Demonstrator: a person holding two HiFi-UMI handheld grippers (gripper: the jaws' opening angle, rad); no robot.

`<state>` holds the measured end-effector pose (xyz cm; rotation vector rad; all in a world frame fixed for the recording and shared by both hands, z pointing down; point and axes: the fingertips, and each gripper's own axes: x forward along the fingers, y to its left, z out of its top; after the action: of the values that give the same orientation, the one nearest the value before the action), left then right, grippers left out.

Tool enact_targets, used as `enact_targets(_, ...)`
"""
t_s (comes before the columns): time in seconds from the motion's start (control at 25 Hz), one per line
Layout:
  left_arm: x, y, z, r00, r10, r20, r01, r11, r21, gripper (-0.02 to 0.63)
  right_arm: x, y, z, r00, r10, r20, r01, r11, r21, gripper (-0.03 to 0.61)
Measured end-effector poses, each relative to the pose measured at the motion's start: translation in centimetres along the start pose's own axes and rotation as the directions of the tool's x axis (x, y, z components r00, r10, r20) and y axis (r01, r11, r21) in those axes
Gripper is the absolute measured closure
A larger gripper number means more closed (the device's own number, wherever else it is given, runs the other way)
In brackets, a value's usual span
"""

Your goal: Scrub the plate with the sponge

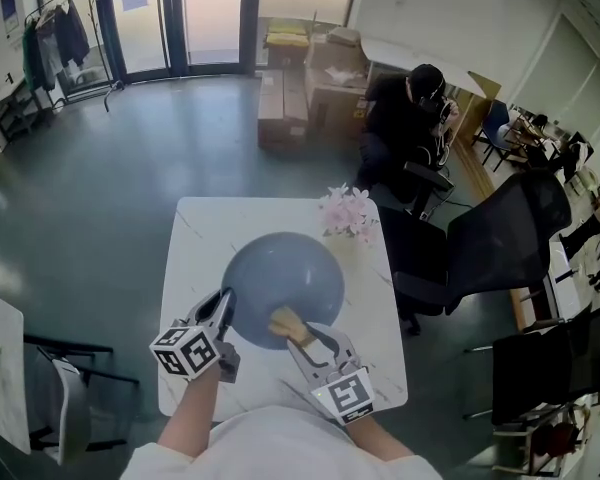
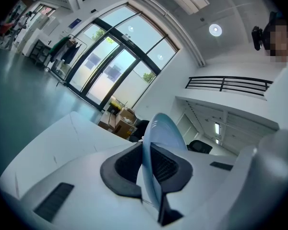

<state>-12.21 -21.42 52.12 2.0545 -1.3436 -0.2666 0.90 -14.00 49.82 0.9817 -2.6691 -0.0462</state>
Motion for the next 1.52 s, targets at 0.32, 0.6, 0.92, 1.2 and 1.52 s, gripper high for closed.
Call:
enact_targets(0.32,0.1,-1.7,-1.5,0.998,-0.047,-0.051,0.049,0.998,0.039,0.569,3.9,0.9,4.5,0.995,0.083,0.062,-0.074,0.987,-0.143,0.419)
enact_targets(0.6,0.3,-2.5,-2.3,0.995,-0.069,-0.078,0.072,0.996,0.043,0.569,4.0,-4.9,6.5,0.996,-0.054,0.075,0.065,0.985,-0.158,0.419)
enact_targets(0.92,0.3,-1.2,-2.3,0.997,-0.037,-0.068,0.038,0.999,0.016,0.569,0.3,-11.4,2.9,0.964,-0.265,-0.018,0.263,0.962,-0.069,0.419)
enact_targets(1.2,0.3,1.3,-0.4,1.000,0.018,-0.016,-0.018,1.000,0.000,0.569,-1.1,-8.8,-2.5,0.964,-0.231,-0.136,0.235,0.972,0.014,0.419)
enact_targets(1.52,0.3,2.7,0.4,0.999,0.048,0.010,-0.048,0.999,-0.013,0.568,0.8,-1.1,-4.3,0.984,-0.046,-0.171,0.056,0.997,0.054,0.419)
